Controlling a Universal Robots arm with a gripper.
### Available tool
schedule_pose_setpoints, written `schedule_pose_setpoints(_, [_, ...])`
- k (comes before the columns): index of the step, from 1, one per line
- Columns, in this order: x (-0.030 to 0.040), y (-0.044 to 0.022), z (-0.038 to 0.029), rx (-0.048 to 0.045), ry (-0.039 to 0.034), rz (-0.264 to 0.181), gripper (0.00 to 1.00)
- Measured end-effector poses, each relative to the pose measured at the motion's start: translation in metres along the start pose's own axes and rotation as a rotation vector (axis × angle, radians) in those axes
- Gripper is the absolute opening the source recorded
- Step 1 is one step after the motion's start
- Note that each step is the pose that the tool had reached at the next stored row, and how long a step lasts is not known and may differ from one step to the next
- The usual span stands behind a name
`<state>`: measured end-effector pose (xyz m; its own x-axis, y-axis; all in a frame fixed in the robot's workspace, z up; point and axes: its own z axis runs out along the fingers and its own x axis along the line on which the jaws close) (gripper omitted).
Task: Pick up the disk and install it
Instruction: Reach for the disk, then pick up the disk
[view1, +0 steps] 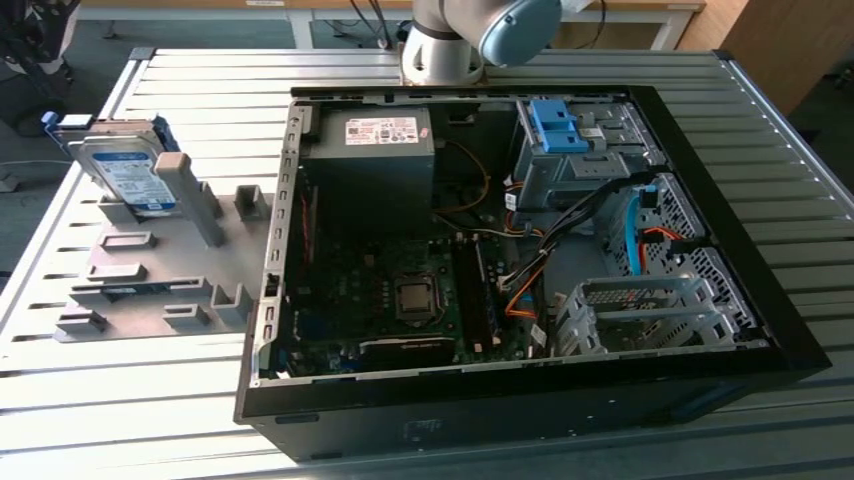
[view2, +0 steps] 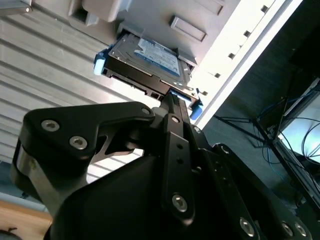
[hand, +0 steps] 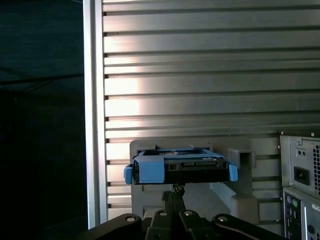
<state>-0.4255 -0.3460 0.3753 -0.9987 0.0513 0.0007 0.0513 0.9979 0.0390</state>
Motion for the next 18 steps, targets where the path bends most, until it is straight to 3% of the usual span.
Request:
schedule_pose_setpoints(13, [0.0008,0.0000,0.0000,0.0000,0.0001,-0.003,0.11])
schedule_pose_setpoints(18, [0.0019,-0.0003,0.0001,0.0001,0.0018,-0.047,0.11])
